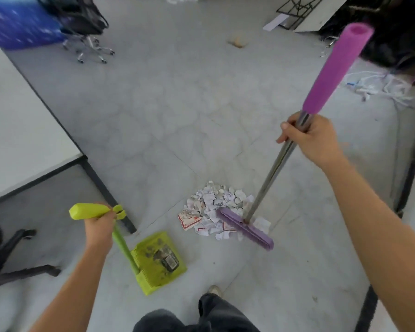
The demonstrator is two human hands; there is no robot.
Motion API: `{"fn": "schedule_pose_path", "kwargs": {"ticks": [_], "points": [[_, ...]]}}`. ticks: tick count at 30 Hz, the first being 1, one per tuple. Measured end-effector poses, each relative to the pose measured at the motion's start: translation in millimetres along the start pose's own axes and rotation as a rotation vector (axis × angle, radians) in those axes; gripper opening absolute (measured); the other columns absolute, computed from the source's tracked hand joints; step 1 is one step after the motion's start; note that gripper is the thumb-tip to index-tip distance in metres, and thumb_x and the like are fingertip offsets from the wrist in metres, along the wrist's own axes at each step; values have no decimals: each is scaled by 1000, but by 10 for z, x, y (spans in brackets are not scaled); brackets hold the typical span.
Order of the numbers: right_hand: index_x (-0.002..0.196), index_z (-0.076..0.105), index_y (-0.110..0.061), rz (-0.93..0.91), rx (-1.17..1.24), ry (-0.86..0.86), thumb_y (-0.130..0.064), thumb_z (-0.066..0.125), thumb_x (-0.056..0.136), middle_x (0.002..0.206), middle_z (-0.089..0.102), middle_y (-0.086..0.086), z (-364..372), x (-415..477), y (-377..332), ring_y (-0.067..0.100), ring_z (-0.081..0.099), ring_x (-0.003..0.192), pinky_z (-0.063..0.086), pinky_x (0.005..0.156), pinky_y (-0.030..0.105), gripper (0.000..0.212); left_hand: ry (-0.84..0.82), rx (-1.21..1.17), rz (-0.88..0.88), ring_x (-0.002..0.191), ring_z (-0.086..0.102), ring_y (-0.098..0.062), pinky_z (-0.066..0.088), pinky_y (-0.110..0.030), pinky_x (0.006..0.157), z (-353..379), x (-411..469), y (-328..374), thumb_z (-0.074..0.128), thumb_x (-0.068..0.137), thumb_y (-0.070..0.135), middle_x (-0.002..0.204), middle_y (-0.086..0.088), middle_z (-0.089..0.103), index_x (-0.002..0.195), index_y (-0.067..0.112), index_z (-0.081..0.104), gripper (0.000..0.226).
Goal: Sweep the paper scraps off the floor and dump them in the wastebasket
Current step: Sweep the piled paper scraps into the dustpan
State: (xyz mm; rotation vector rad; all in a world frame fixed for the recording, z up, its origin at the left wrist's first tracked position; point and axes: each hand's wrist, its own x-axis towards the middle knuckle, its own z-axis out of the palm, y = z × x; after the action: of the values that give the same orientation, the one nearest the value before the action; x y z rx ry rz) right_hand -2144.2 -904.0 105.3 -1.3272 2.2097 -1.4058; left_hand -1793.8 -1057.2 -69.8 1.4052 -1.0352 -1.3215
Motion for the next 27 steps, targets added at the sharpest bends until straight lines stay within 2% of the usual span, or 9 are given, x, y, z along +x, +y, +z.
{"fn": "schedule_pose_path", "kwargs": {"ticks": [3, 5, 9, 13, 17, 20, 22, 25, 27], "points": [[71, 53, -16, -17, 26, -84, -10, 60, 87, 48, 60, -27, 183, 657, 173, -12, 59, 51, 44, 57, 5, 18, 33, -16, -3, 43, 59, 8, 46, -6, 43, 177, 36, -9, 35, 81, -28, 68, -5, 40, 65, 12, 38, 44], [68, 48, -22, -55, 46, -68, -11, 59, 87, 52, 63, -12, 375, 981, 252, -9, 59, 51, 44, 57, 7, 25, 62, -31, -11, 47, 60, 4, 50, -18, 52, 216, 114, -52, 35, 79, -30, 70, -5, 43, 67, 14, 40, 46], [85, 57, 6, -137, 31, -149, -16, 61, 87, 78, 61, 31, 793, 1336, 321, 32, 62, 69, 49, 68, 36, 22, 129, -8, -47, 72, 54, -19, 45, -33, 69, 291, 265, -116, 37, 77, -30, 73, -5, 46, 71, 17, 43, 48], [80, 52, -2, -275, -238, -317, -29, 59, 88, 64, 53, 13, 995, 1381, 534, 26, 52, 63, 41, 61, 36, 29, 142, 7, -36, 71, 50, -17, 42, -26, 66, 476, 260, -124, 38, 79, -30, 72, -4, 42, 71, 17, 41, 48], [64, 39, -21, -347, -409, -400, -45, 55, 84, 56, 39, -7, 1070, 1291, 1098, 24, 49, 57, 25, 45, 21, 35, 151, 12, -44, 71, 56, -14, 46, -20, 64, 658, 304, -162, 39, 81, -27, 73, -2, 43, 73, 19, 41, 47], [87, 64, -13, -52, -380, -456, -31, 60, 87, 83, 55, -5, 1040, 1118, 1659, 22, 57, 81, 43, 66, 30, 18, 149, 21, -53, 61, 62, -2, 46, -17, 63, 757, 385, -142, 40, 82, -25, 73, -1, 43, 73, 20, 40, 46], [103, 62, -12, 254, -273, -379, -28, 64, 84, 87, 55, -6, 960, 993, 2014, 21, 55, 86, 44, 76, 33, 26, 146, 38, -45, 69, 59, -12, 45, -20, 67, 783, 454, -133, 42, 82, -25, 73, -2, 43, 73, 19, 40, 45], [95, 57, -28, 549, -6, -410, -27, 63, 84, 75, 54, -3, 888, 877, 2310, 17, 60, 66, 50, 61, 28, 12, 137, 51, -41, 77, 51, -20, 44, -19, 65, 779, 557, -116, 43, 81, -24, 75, -2, 45, 73, 20, 40, 45], [96, 55, -25, 762, 280, -463, -15, 54, 90, 74, 62, 4, 842, 825, 2311, 10, 65, 51, 53, 47, 21, 11, 125, 46, -50, 73, 53, -16, 48, -13, 59, 783, 617, -86, 43, 82, -24, 75, -1, 45, 73, 20, 40, 45]]}}
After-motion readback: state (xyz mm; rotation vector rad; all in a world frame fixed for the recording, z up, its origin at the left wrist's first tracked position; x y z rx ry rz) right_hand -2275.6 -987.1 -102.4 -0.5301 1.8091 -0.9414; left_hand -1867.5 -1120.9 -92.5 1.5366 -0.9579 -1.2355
